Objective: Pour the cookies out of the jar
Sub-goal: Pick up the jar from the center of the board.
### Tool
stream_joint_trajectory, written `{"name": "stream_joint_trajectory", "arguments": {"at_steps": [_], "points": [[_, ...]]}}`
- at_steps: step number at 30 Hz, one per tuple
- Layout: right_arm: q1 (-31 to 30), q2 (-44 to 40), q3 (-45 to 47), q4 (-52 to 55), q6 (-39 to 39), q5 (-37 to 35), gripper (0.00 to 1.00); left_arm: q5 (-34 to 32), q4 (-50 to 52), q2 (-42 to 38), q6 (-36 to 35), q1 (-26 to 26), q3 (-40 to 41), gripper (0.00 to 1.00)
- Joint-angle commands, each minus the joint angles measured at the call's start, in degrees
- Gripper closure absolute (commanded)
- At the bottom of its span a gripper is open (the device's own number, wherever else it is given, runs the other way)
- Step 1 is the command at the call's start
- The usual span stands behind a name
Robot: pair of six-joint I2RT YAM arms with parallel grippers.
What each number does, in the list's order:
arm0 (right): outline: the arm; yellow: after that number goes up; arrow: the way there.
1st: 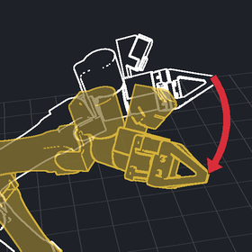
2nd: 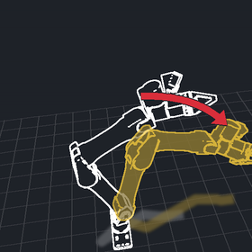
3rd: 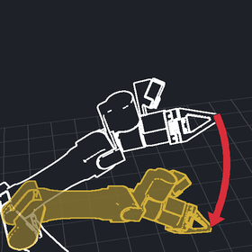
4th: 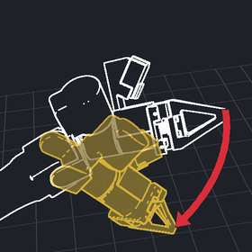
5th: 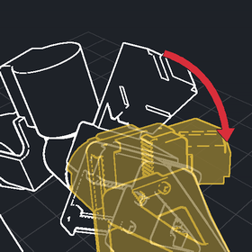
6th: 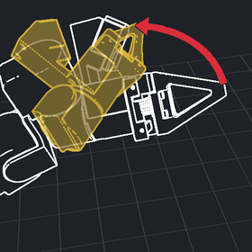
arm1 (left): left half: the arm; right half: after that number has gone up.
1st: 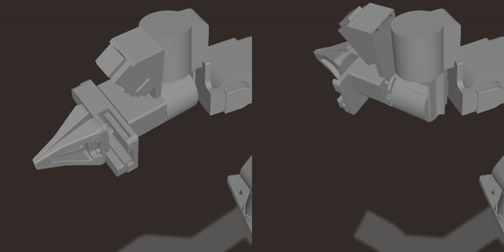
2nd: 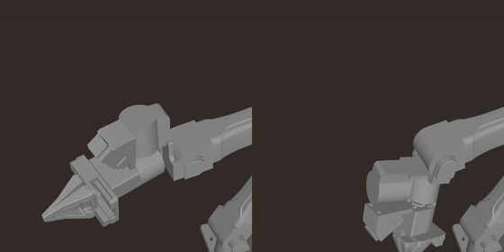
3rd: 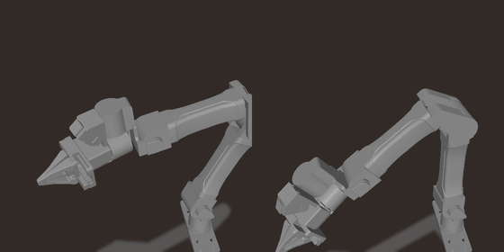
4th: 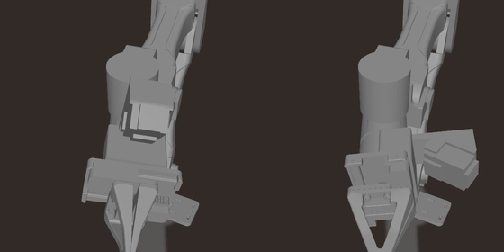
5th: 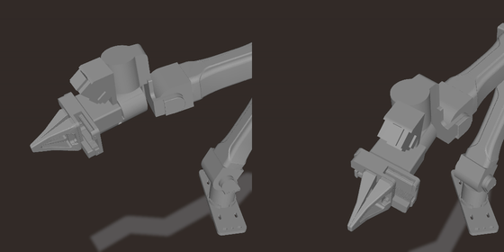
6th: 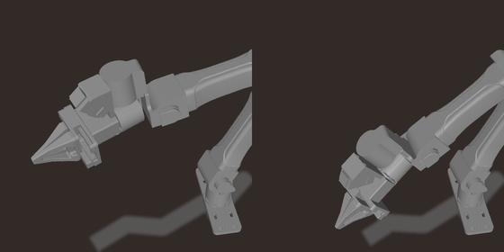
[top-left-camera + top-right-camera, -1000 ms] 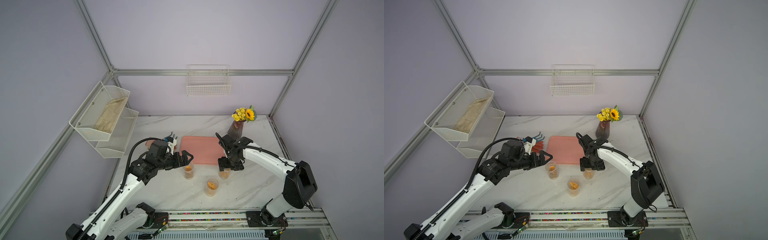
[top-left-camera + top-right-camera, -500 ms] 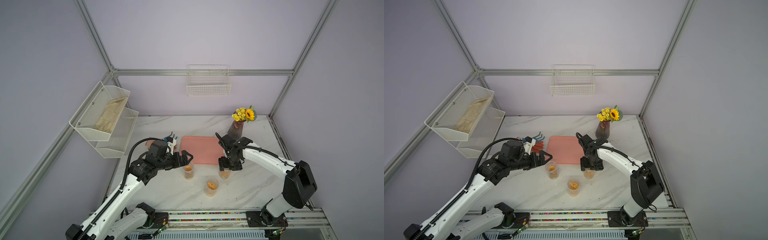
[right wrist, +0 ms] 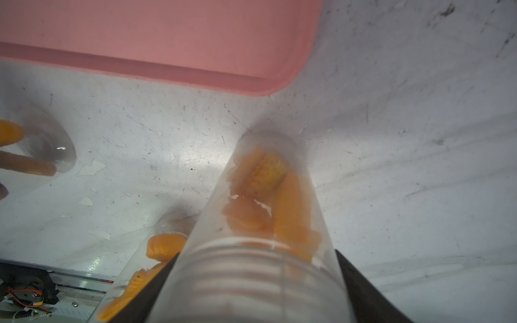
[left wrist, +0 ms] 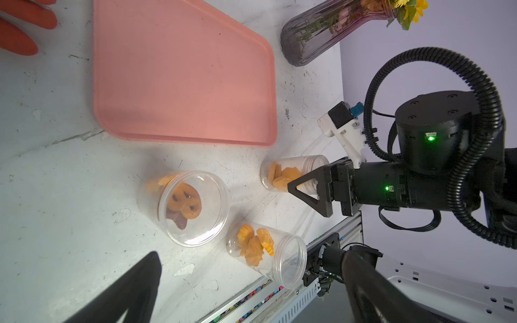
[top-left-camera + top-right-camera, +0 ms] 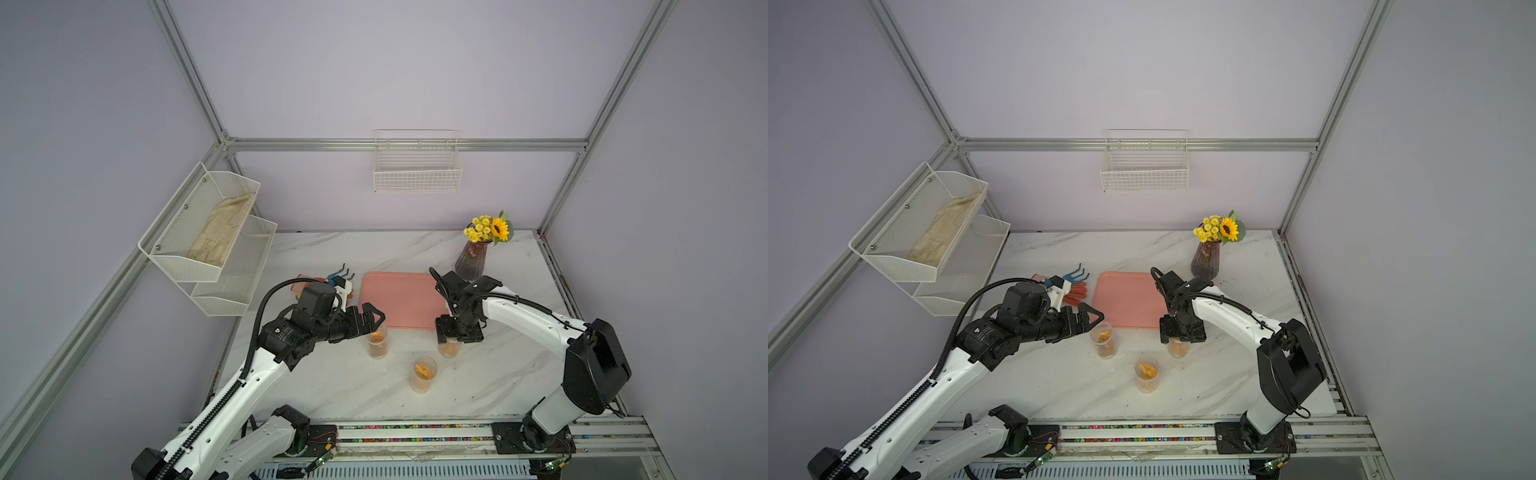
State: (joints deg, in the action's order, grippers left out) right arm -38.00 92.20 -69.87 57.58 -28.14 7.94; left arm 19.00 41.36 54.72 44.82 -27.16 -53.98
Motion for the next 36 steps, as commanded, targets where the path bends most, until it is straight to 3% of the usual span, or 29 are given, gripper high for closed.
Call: {"name": "stream_joint_trajectory", "arguments": {"at_steps": [1, 17, 36], "points": [[-0.5, 0.0, 0.7, 0.6, -1.2, -0.4, 0.2, -0.1, -0.6, -1.0, -0.5, -0.3, 1.5, 0.0], [-0.8, 0.9, 0.1, 0.7, -1.0, -0.3, 0.18, -1.2, 0.0, -2.5, 0.0, -0.3, 2.0, 0.0], [-1.0, -1.2, 0.2, 1.8, -1.6, -1.2, 0.37, -1.7, 0.2, -3.3, 0.4, -0.3, 2.4, 0.0]]}}
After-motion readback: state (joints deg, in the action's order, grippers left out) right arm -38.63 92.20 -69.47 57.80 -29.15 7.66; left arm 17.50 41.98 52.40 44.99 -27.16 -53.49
